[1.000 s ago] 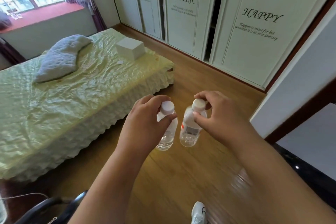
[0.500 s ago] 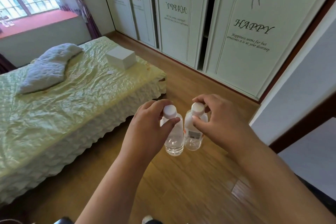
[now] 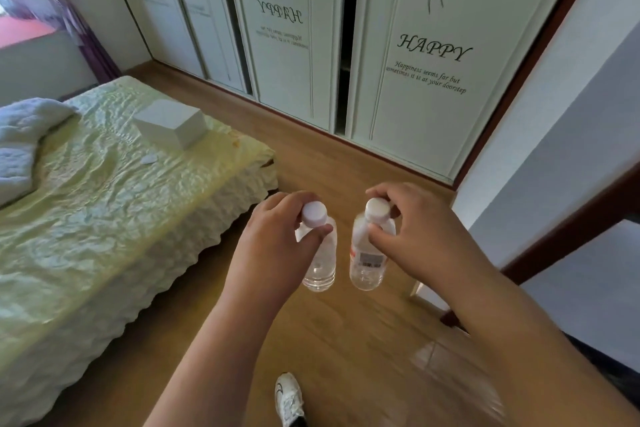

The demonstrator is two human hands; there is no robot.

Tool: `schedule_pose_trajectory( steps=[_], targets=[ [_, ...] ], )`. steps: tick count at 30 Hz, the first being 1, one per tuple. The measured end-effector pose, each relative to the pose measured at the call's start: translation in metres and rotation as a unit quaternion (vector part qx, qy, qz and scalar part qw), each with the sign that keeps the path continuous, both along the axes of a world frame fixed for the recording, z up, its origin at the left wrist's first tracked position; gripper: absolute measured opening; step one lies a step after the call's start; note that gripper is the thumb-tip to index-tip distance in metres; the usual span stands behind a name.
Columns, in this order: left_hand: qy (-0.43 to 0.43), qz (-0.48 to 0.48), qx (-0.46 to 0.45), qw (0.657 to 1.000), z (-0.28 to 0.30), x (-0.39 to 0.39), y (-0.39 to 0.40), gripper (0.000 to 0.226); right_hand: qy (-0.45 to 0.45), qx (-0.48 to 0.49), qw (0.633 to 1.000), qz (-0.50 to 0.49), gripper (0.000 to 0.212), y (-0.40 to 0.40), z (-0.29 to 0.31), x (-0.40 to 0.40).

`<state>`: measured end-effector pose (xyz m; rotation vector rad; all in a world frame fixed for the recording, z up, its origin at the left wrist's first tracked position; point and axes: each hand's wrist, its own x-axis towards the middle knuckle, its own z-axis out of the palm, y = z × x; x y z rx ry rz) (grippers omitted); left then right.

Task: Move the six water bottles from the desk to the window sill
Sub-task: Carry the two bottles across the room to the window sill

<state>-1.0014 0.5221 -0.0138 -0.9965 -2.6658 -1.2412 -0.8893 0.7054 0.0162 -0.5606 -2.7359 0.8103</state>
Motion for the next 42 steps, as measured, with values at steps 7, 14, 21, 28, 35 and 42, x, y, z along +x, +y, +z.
schedule_pose_trajectory(
  steps=[7, 14, 21, 28, 35, 42],
  targets=[
    [0.006, -0.018, 0.015, 1.000, 0.004, -0.094, 0.016, 0.038, 0.008, 0.008, 1.000, -0.025, 0.043, 0.011, 0.002, -0.087],
    [-0.002, -0.029, 0.004, 1.000, -0.004, -0.164, 0.020, 0.037, 0.018, -0.022, 0.999, -0.036, 0.043, 0.013, -0.010, -0.148],
    [-0.022, -0.026, -0.012, 0.999, -0.010, -0.210, 0.039, 0.038, 0.021, -0.044, 0.998, -0.027, 0.047, 0.039, -0.021, -0.198],
    [-0.023, 0.006, -0.011, 1.000, -0.007, -0.246, 0.089, 0.037, 0.035, -0.048, 0.998, 0.022, 0.041, 0.094, -0.025, -0.253],
    [-0.005, 0.030, -0.028, 0.999, 0.015, -0.283, 0.171, 0.037, 0.045, -0.057, 0.996, 0.054, 0.037, 0.180, -0.011, -0.307],
    [0.008, 0.072, -0.009, 0.997, 0.022, -0.309, 0.229, 0.038, 0.078, -0.045, 0.993, 0.073, 0.035, 0.243, -0.009, -0.348]
  ],
)
